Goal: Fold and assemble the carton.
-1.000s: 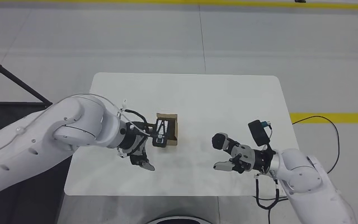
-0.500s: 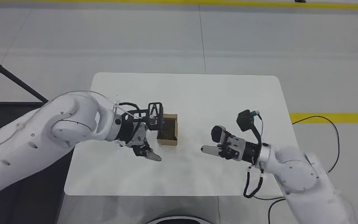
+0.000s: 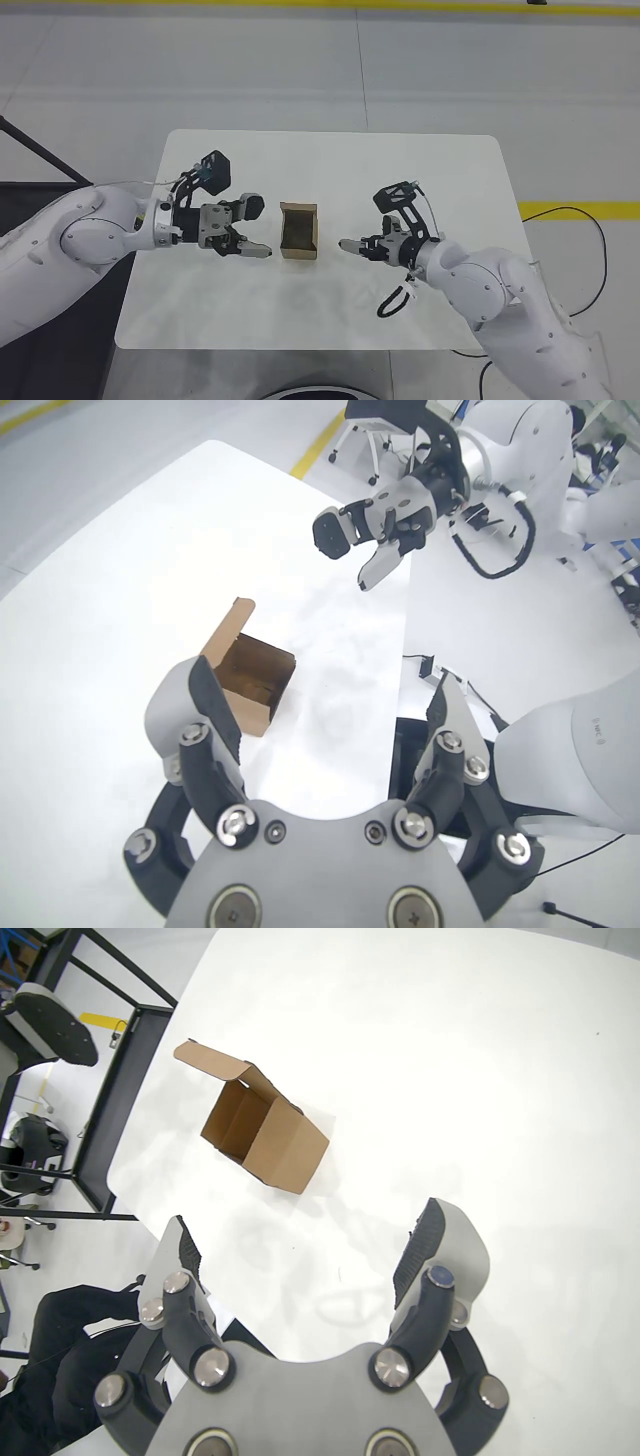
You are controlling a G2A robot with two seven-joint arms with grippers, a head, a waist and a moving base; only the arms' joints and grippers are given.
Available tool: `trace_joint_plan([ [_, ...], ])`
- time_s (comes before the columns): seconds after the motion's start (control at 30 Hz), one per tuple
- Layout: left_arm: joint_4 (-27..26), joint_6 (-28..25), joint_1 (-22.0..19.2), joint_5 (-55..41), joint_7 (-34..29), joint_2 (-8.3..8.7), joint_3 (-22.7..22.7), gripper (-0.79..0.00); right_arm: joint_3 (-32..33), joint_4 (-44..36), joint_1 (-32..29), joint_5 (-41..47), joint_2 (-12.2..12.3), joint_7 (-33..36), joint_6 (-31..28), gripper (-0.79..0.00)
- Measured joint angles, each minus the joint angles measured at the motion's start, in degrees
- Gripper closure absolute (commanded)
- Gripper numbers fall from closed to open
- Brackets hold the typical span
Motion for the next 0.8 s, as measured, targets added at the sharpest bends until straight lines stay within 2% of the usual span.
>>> trace_joint_plan([
  [0.27,0.03,-0.08,0.05,-0.08,-0.15,0.03,-0.06,-0.785,0.02,0.13,-0.20,0.10,0.01,-0.19,-0.14,-0.785],
  [0.37,-0.36,0.93,0.70,0.49,0.10,-0.13,-0.05,-0.785,-1.99,1.30,-0.08,-2.03,-0.34,-0.11,0.55,-0.785],
  [0.53,1.50,4.75,2.51,-1.92,0.48,-0.67,-0.56,-0.785,-6.95,5.34,6.05,-2.04,-2.12,2.98,4.18,-0.785],
  [0.7,4.73,6.12,4.45,-5.40,-0.54,-0.58,-1.60,-0.785,-11.94,11.18,12.93,-0.75,-4.56,3.30,8.50,-0.785],
  [0.8,6.06,8.69,5.29,-7.32,-2.19,-0.56,-2.27,-0.785,-14.15,14.76,16.22,0.23,-5.90,3.48,10.58,-0.785],
])
